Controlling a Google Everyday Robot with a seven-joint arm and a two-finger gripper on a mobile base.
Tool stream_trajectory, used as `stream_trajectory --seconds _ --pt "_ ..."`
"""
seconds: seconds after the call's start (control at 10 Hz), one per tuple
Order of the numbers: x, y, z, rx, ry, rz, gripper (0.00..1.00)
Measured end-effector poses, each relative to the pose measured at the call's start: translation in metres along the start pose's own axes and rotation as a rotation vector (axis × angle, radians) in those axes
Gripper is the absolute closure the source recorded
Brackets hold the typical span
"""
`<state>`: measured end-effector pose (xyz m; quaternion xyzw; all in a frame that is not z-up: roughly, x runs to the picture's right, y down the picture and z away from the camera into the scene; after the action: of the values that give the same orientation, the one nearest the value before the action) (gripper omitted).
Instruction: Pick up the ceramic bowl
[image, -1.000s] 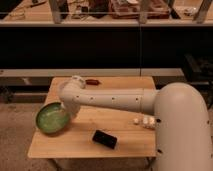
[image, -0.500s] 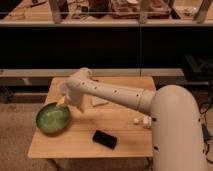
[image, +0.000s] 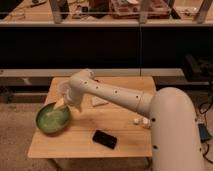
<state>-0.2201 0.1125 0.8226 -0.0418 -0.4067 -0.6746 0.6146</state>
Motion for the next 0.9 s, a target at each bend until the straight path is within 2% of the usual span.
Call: stream_trajectory --seconds 0.1,0.2,0.4,0.6,0.9 --pt "-0.001 -0.004 0.009 -0.019 -0.011 -0.056 0.20" --pt "0.000 -0.007 0.022 -0.056 -0.033 -0.108 0.20" --pt "0.007 -0.002 0.030 -0.096 -0.052 -0.121 0.20" --pt "0.010 0.001 0.038 -0.099 -0.065 -0.125 0.20" --pt "0.011 0.012 0.046 -0.093 -0.054 -0.098 0.20"
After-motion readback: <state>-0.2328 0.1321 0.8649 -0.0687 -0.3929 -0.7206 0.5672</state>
